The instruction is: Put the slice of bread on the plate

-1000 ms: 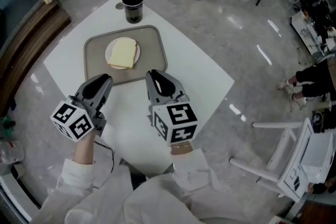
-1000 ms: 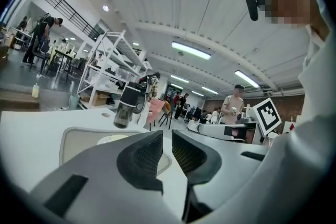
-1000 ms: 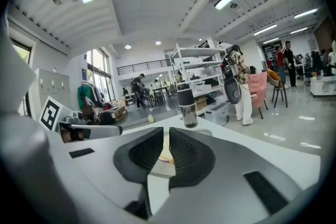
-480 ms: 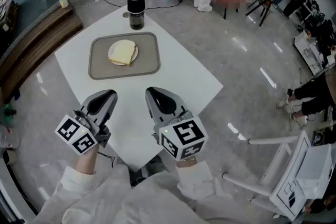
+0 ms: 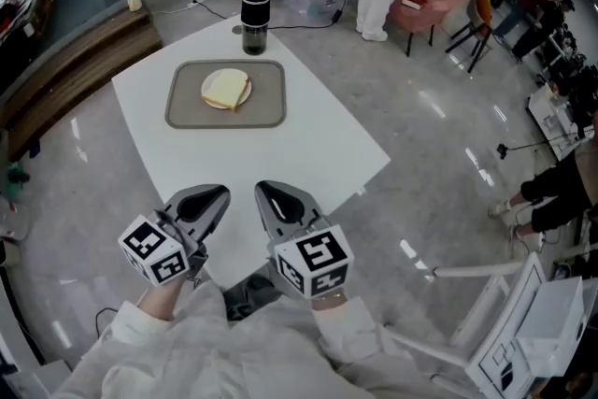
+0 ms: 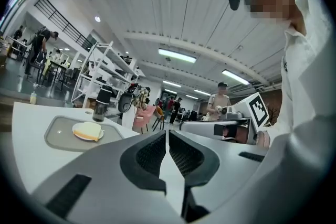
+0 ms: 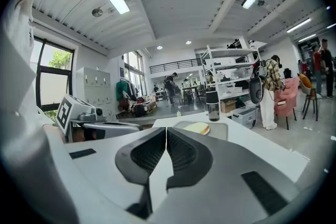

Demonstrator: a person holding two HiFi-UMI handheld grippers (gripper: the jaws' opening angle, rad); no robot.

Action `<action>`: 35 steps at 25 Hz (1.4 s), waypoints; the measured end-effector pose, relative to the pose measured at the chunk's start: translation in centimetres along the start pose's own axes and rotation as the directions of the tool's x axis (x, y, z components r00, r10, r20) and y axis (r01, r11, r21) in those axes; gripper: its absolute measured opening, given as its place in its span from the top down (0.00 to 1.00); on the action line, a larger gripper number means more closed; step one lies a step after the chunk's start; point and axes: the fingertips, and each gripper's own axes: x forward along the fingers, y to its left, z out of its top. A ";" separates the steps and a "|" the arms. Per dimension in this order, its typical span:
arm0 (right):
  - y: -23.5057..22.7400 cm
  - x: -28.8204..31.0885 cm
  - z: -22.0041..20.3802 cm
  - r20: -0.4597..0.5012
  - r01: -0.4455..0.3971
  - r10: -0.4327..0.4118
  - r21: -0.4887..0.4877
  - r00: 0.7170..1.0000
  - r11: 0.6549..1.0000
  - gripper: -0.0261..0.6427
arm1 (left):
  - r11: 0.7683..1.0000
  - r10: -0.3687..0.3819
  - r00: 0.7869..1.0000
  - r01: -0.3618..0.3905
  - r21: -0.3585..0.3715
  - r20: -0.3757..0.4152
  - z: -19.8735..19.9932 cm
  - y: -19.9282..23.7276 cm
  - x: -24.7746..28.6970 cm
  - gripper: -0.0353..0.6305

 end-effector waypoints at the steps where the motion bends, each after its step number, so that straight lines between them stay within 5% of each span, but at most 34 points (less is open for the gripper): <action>1: 0.4 -0.3 -0.4 -0.006 -0.007 0.007 0.004 1.000 1.000 0.93 | 1.000 0.005 1.000 -0.005 -0.006 -0.008 -0.4 -0.4 -0.1 0.91; 35: 5.4 2.3 -3.5 -0.119 0.015 -0.006 0.070 0.993 0.997 0.94 | 0.989 -0.096 0.988 0.081 -0.120 -0.120 -2.9 0.8 -3.3 0.91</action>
